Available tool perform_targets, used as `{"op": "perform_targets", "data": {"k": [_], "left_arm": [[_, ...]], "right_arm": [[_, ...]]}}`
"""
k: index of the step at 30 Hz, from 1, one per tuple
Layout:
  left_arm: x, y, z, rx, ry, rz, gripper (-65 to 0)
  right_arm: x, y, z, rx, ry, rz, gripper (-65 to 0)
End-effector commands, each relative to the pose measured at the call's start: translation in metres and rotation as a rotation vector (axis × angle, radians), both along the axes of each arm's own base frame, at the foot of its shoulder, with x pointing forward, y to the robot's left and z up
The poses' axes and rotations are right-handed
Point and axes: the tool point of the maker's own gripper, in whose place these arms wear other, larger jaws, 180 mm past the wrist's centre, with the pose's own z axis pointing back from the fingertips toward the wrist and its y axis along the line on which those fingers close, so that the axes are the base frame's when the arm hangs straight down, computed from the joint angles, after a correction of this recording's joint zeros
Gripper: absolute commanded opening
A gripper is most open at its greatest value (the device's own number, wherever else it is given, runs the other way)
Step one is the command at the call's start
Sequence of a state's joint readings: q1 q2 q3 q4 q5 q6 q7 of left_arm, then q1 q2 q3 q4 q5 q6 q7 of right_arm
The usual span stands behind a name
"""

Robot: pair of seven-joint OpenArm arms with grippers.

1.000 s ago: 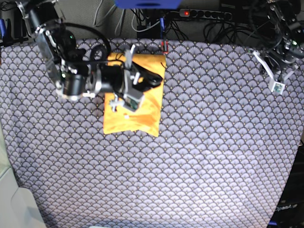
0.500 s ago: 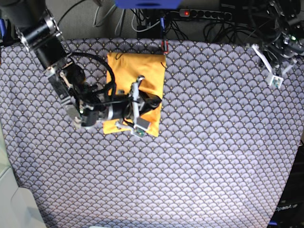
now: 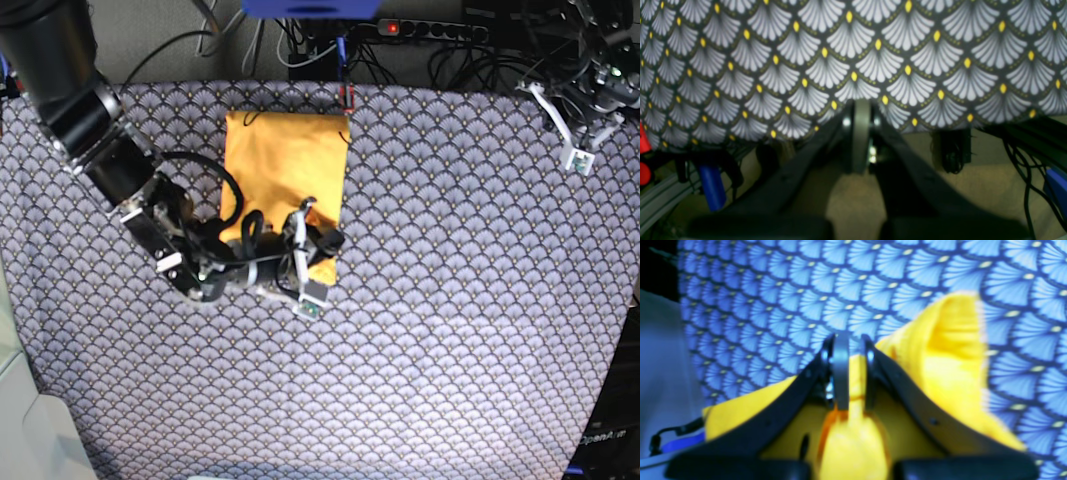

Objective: Fold the T-shirt properly
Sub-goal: 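Press along the bundle's side with the right gripper to flatten it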

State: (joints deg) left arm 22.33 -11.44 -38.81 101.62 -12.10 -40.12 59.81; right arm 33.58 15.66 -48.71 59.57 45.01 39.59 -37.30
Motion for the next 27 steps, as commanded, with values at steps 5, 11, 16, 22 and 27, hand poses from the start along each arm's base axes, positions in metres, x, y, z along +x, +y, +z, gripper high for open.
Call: {"op": "perform_targets", "data": {"k": [5,11,16,22,27], "left_arm": [[0.004,0.004,0.007,0.012,-0.022,-0.005,-65.0],[0.002,0.004,0.006,0.012,-0.018,-0.005,-65.0],[-0.002,0.004,0.005,0.015,-0.007,-0.006,-65.0],[0.0,0.005,0.007,0.02,-0.012,-0.009,-65.0],[0.0,0.006,0.007,0.023,-0.012,-0.01,-65.0]], "right_arm": [[0.026,0.008,0.035,0.07,-0.082,-0.007,-60.3],[0.042,-0.014,0.011,0.096,-0.031,-0.135,-60.3],[0.045,-0.027,-0.008,0.102,0.001,-0.202,-60.3],[0.053,-0.052,0.001,0.074,-0.025,-0.222,-60.3],[0.04,-0.046,0.031,0.062,-0.101,-0.114,-60.3]]}}
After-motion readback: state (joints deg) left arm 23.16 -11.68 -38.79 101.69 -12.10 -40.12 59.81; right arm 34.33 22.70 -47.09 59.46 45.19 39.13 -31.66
